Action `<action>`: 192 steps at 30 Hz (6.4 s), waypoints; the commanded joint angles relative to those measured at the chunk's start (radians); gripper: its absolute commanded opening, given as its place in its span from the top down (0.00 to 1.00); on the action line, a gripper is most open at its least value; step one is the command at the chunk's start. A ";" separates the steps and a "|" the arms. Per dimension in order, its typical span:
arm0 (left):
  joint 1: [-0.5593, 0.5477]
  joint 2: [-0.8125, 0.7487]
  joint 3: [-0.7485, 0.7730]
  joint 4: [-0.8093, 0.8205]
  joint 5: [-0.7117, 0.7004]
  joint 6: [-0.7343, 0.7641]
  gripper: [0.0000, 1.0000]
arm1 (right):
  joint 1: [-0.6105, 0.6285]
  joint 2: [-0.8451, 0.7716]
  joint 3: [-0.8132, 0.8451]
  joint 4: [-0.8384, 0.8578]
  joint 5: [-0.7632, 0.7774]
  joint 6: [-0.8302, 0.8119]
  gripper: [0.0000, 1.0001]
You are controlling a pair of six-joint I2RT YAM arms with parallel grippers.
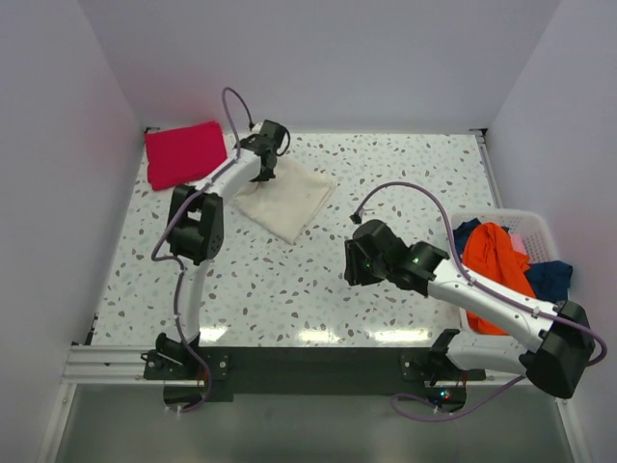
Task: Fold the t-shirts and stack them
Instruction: Neatly place the folded tshirt to the corner, then reset both grippers
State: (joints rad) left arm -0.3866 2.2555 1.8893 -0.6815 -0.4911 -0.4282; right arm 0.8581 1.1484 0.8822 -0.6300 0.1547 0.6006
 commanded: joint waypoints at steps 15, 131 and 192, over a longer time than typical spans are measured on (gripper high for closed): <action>0.222 0.110 0.376 0.106 0.083 0.035 1.00 | -0.001 0.097 0.087 0.030 -0.003 -0.045 0.62; 0.709 0.029 0.482 0.106 0.747 0.002 1.00 | -0.001 0.224 0.147 0.056 -0.052 -0.007 0.66; 0.503 -0.629 -0.458 0.373 0.493 -0.043 0.10 | -0.010 0.149 0.127 0.092 0.020 -0.048 0.58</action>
State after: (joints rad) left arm 0.1841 1.7477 1.5318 -0.3813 0.0299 -0.4603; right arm 0.8551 1.3369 1.0039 -0.5613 0.1406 0.5728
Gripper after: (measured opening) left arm 0.900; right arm 0.421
